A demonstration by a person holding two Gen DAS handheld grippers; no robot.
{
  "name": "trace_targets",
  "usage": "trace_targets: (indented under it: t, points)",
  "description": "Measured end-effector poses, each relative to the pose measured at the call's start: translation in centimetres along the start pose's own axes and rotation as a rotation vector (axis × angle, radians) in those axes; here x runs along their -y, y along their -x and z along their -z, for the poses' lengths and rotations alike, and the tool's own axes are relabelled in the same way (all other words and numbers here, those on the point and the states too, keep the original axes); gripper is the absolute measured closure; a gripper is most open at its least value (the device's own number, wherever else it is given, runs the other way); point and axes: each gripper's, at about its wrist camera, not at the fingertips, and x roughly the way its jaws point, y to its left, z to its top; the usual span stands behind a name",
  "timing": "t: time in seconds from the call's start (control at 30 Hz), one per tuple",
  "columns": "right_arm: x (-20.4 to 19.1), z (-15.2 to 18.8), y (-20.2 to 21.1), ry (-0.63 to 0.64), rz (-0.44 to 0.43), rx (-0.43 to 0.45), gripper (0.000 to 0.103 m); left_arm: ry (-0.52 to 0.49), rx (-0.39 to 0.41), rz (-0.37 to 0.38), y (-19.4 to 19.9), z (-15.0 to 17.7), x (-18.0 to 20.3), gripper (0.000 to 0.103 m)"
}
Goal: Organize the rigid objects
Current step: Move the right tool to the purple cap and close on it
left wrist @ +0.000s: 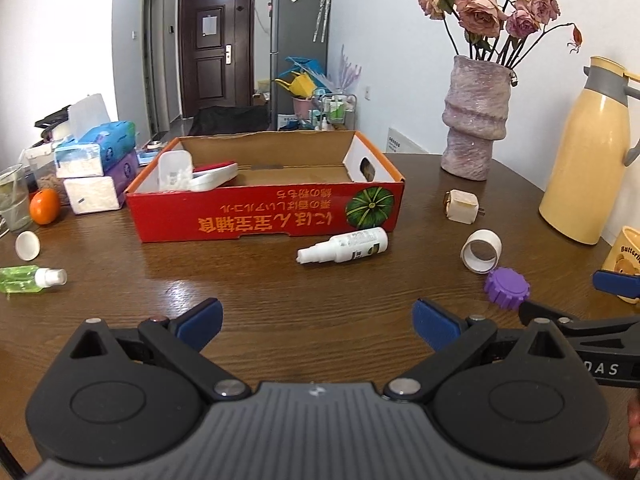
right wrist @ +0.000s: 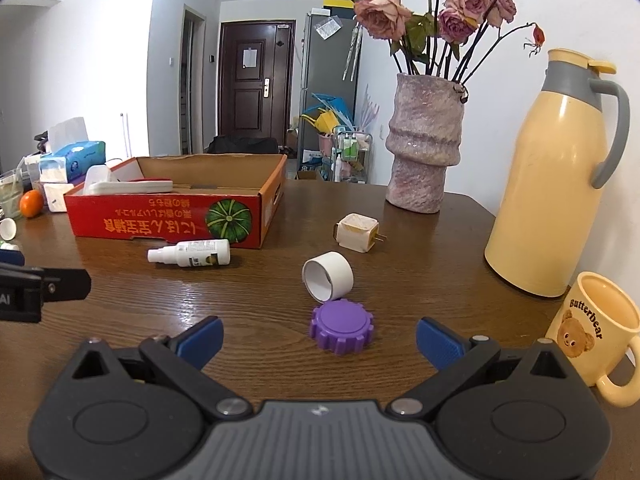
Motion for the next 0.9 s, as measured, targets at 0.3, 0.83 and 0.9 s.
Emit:
trace_targets:
  t: [0.3,0.83,0.9]
  points:
    - [0.0,-0.7,-2.3,0.027,-0.007,-0.034,0.0,-0.011,-0.011,0.011,-2.0,-1.0,0.0,0.0]
    - [1.1,-0.9,-7.4,-0.003,-0.005,-0.145,0.015,-0.012,-0.024,0.02,-5.3,-2.4,0.5,0.0]
    - [1.2,-0.7,-8.0,-0.007,0.001,-0.159,0.018,-0.014,-0.027,0.023,-5.6,-2.5,0.7,0.0]
